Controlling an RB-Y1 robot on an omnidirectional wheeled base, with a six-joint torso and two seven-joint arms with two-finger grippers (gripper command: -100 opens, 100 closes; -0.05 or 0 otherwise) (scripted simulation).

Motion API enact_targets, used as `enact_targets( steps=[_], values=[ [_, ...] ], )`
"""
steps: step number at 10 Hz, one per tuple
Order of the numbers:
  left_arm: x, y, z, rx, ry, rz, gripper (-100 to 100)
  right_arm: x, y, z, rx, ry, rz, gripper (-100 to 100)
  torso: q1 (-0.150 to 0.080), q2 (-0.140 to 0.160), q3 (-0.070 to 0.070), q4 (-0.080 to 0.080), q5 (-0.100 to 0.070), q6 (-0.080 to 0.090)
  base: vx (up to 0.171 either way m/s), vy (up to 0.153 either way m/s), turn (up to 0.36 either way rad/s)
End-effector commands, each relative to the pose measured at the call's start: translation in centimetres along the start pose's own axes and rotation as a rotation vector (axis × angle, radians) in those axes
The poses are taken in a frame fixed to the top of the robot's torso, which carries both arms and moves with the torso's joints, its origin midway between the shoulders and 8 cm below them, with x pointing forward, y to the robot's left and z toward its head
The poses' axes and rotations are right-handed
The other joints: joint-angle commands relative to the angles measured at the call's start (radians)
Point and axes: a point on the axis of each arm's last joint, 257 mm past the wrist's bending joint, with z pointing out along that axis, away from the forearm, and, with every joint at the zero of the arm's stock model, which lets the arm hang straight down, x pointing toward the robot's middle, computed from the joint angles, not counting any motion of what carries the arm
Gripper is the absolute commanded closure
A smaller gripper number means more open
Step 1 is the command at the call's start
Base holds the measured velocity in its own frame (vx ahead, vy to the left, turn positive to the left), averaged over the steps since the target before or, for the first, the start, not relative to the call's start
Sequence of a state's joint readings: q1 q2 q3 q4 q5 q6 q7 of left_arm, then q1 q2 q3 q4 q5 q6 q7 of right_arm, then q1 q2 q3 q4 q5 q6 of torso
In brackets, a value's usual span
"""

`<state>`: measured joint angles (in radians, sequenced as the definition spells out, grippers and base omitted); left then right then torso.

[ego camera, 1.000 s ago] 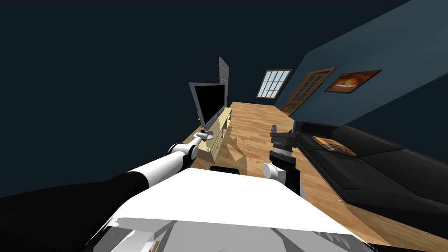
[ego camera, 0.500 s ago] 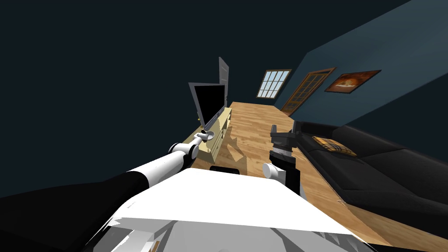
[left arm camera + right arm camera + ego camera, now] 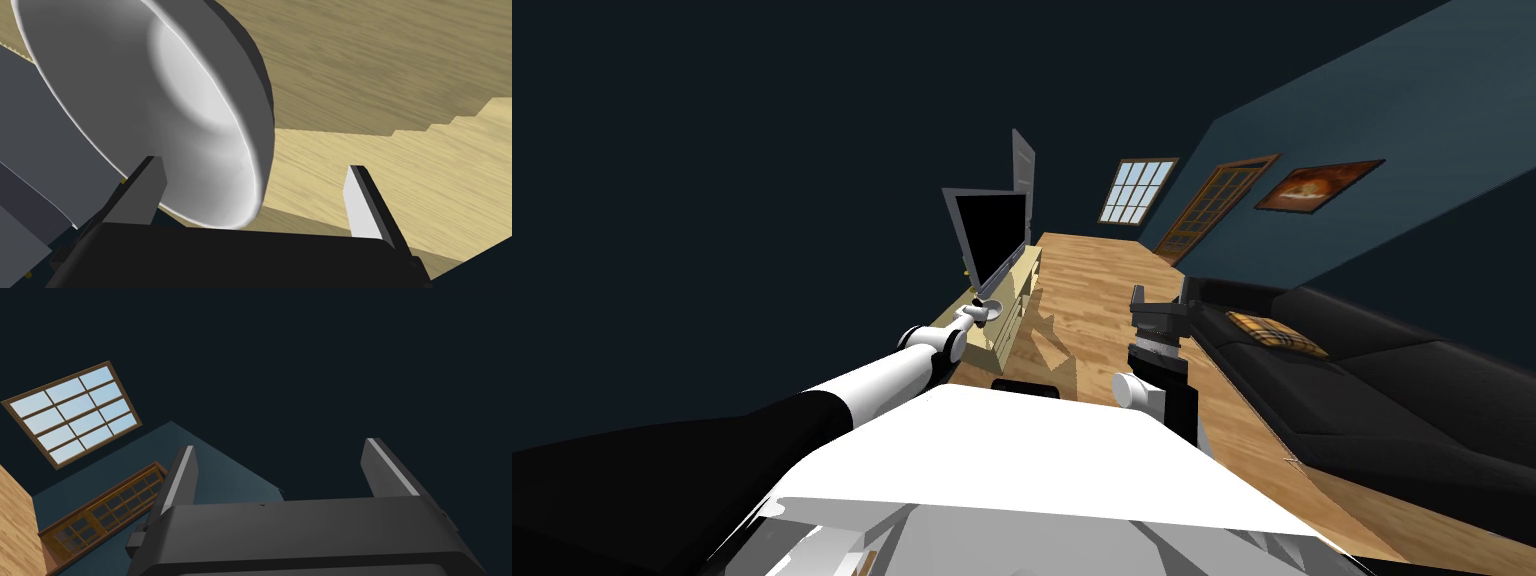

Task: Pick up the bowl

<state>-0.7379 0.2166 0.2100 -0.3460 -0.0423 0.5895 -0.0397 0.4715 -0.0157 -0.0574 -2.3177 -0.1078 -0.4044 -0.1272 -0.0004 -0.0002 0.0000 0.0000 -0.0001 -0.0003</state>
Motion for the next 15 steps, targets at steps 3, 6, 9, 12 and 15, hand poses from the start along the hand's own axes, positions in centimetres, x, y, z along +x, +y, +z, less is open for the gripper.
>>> enact_targets(
  steps=[3,6,9,12,15],
  values=[
    [0.1,2.1,0.9,0.000,0.000,-0.001,-100,0.0,0.0,0.0,0.000,0.000,0.000,0,0.001,-0.002,-0.001,0.000,0.000,0.000,0.052,0.012,-0.006],
    [0.2,2.4,1.0,-0.003,0.000,-0.001,-100,0.0,0.0,0.0,0.000,0.000,0.000,0,-0.001,-0.001,-0.001,0.000,0.000,0.000,0.022,-0.005,0.023],
    [0.2,2.3,1.0,0.000,-0.001,-0.001,100,0.0,0.0,0.0,0.000,0.000,0.000,0,0.000,0.000,0.000,0.000,0.000,0.000,0.000,0.000,0.000],
    [0.1,2.3,1.0,-0.001,-0.001,-0.001,0,0.0,0.0,0.0,0.000,0.000,0.000,0,0.000,0.000,0.000,0.000,0.000,0.000,0.000,0.000,0.000],
    [0.1,1.0,0.4,0.000,0.000,-0.001,100,0.0,0.0,0.0,0.000,0.000,0.000,0,0.000,0.003,0.002,0.001,0.000,0.001,-0.036,0.000,-0.025]
  ],
)
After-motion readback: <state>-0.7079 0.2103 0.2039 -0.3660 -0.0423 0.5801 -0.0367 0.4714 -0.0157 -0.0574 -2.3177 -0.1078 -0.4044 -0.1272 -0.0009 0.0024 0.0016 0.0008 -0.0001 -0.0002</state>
